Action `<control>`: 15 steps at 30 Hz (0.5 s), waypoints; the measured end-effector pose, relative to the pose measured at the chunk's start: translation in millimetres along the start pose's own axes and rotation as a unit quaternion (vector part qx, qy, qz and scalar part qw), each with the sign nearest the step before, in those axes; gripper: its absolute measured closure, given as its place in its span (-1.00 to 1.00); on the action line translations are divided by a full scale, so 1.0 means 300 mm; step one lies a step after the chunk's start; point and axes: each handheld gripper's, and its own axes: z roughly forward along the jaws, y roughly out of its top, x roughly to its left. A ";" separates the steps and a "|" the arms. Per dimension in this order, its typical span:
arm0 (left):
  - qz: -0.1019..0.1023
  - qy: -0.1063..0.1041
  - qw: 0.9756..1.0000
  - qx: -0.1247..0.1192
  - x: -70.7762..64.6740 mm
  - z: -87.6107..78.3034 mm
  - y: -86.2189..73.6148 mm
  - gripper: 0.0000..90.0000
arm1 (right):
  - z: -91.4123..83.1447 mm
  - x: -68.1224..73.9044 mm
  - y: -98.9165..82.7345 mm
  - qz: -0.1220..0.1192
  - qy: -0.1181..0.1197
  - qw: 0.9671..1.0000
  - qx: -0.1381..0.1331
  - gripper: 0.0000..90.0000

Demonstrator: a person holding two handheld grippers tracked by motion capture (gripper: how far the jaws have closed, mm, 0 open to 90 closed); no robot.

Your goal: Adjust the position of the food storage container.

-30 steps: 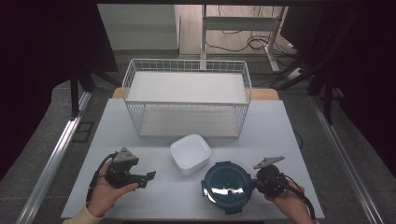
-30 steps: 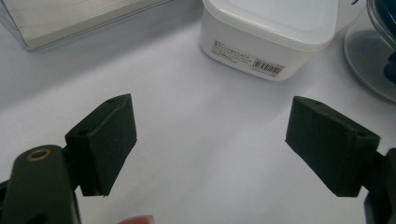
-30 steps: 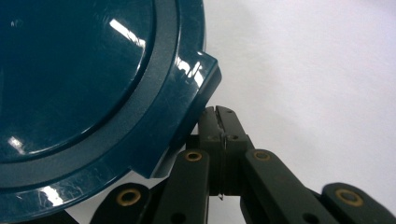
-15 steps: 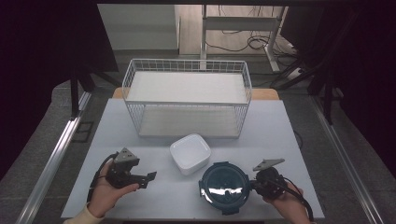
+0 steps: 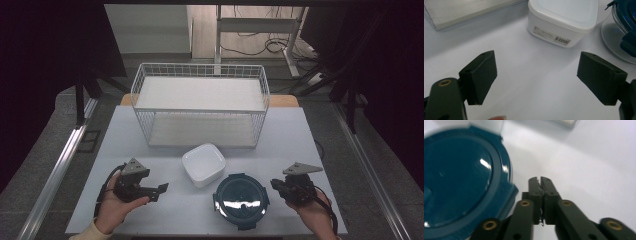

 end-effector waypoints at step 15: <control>-0.025 -0.018 0.999 -0.006 -0.038 0.016 -0.001 -0.75 | -0.052 -0.058 -0.093 0.118 0.098 0.986 -0.072 -0.42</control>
